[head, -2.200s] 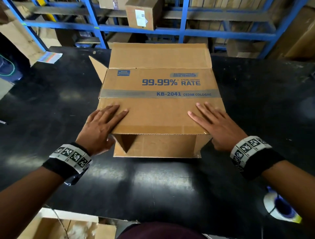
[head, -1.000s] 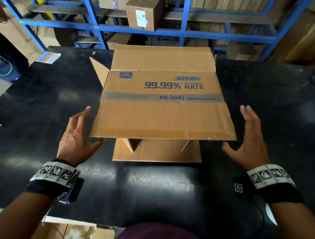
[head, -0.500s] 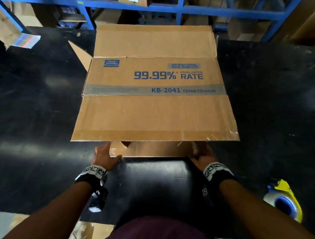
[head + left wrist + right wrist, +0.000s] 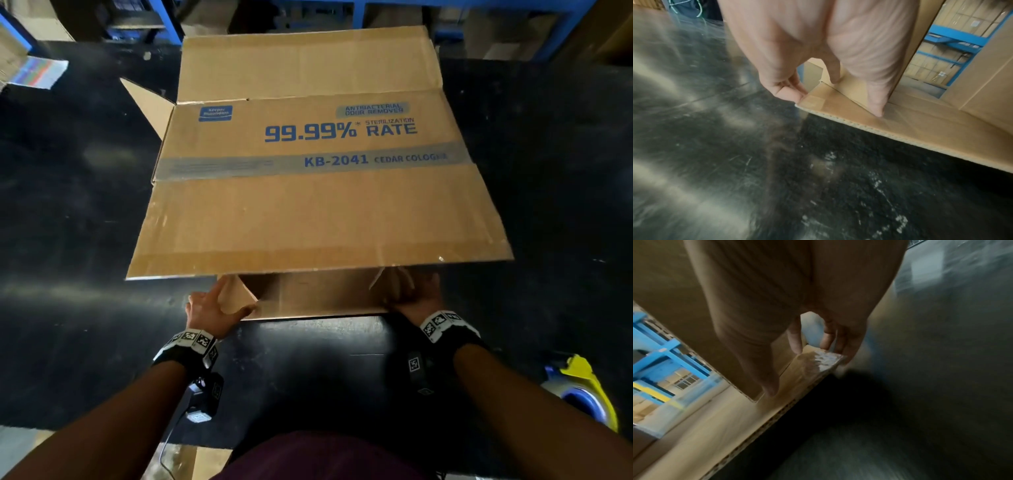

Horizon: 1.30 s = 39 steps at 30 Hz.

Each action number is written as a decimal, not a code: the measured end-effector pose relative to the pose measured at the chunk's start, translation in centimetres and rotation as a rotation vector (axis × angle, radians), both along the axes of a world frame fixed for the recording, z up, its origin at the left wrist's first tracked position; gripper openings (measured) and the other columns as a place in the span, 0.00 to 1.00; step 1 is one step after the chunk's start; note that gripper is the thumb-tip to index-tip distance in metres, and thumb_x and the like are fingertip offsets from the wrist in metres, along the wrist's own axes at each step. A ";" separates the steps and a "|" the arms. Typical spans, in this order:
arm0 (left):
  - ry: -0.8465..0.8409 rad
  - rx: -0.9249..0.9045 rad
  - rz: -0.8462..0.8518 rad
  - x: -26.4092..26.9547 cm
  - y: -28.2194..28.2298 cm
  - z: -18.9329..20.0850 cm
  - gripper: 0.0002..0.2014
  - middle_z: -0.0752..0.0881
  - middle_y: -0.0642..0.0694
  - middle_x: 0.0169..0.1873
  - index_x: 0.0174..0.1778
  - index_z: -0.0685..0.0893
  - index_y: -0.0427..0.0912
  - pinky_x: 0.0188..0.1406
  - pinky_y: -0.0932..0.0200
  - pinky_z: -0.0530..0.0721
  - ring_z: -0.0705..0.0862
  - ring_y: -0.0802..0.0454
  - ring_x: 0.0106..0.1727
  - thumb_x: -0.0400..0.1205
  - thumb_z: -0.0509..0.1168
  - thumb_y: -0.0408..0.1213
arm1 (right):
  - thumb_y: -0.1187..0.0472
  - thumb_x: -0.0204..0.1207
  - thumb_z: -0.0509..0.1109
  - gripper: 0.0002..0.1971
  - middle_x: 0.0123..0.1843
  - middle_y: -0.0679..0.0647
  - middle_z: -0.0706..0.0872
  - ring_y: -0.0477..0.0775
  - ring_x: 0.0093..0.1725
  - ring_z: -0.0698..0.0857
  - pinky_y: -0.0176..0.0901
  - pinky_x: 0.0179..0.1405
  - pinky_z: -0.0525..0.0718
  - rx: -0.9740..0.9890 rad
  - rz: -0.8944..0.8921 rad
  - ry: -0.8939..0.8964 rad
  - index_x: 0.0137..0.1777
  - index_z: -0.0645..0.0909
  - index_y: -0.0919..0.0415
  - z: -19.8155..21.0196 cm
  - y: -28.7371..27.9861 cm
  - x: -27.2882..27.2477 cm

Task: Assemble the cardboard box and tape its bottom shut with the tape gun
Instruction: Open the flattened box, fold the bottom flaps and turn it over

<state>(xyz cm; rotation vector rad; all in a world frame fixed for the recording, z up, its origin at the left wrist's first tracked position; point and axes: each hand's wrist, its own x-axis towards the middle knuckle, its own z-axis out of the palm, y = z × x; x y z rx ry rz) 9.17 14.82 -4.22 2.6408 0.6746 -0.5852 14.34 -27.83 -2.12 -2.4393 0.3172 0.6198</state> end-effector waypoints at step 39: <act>-0.543 -0.883 0.342 3.2 -2.1 13.9 0.30 0.91 0.50 0.51 0.54 0.88 0.44 0.71 0.49 0.81 0.88 0.48 0.61 0.77 0.70 0.70 | 0.21 0.56 0.75 0.48 0.67 0.50 0.88 0.50 0.70 0.83 0.59 0.79 0.73 0.656 -0.274 -0.428 0.69 0.84 0.55 13.0 -6.1 -1.0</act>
